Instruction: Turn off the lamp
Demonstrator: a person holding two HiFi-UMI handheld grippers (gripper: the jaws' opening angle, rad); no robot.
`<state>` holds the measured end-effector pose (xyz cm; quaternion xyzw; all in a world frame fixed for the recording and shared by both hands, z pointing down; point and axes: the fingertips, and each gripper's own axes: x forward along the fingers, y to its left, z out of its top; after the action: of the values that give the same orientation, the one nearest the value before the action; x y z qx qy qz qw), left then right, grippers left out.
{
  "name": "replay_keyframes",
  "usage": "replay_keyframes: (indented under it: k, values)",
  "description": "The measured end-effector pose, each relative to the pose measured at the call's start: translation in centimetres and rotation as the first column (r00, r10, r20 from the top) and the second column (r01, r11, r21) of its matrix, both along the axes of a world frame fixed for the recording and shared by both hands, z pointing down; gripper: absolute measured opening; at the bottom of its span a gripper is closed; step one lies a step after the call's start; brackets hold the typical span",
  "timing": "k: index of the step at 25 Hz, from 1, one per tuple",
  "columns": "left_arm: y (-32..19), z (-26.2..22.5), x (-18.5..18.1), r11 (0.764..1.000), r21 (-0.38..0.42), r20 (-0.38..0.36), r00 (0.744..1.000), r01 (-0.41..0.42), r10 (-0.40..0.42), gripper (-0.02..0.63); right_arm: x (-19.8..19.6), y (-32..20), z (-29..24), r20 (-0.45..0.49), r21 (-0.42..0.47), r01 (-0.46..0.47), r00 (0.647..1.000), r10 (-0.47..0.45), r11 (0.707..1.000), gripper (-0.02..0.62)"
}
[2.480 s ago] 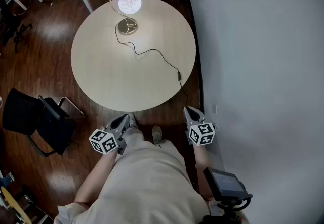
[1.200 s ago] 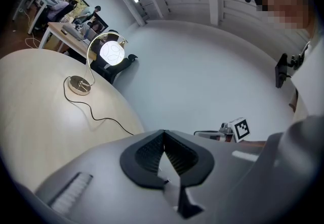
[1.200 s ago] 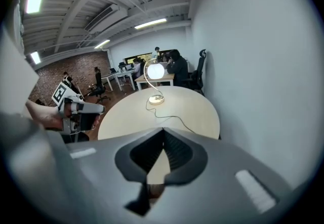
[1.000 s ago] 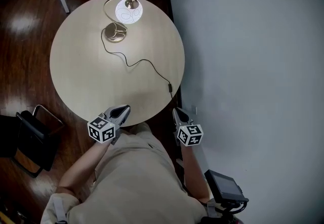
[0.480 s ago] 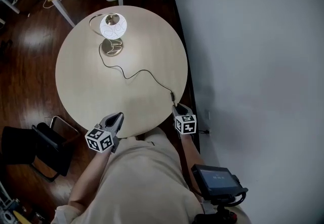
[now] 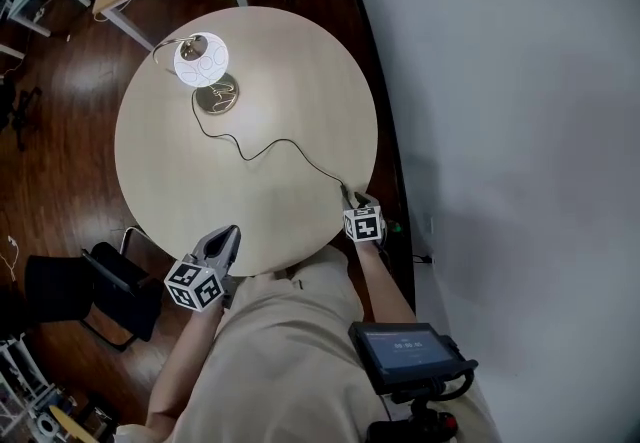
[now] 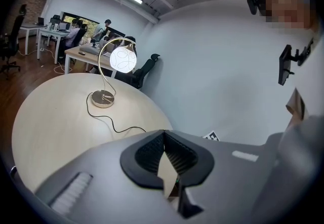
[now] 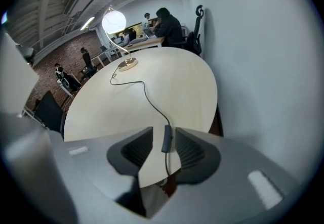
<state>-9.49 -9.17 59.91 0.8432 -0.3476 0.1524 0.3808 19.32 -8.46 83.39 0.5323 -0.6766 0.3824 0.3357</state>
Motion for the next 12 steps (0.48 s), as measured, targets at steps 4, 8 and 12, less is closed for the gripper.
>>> replay_keyframes:
  k: [4,8,12]
  values:
    - [0.5,0.3,0.7,1.0,-0.017,0.025,0.999,0.022,-0.021,-0.023,0.1,-0.7,3.0,0.01,-0.042,0.037,0.999,-0.037,0.998,0.135]
    - [0.8,0.7,0.8,0.999,-0.031,0.05,0.998,0.036,-0.035,-0.023,-0.4,-1.0,4.9,0.025,-0.064,0.063,0.998,-0.061,0.996,0.135]
    - [0.9,1.2,1.0,0.997,-0.046,0.065,0.996,0.066,-0.063,-0.023,-0.5,-1.2,5.9,0.031,-0.065,0.069,0.997,-0.067,0.996,0.134]
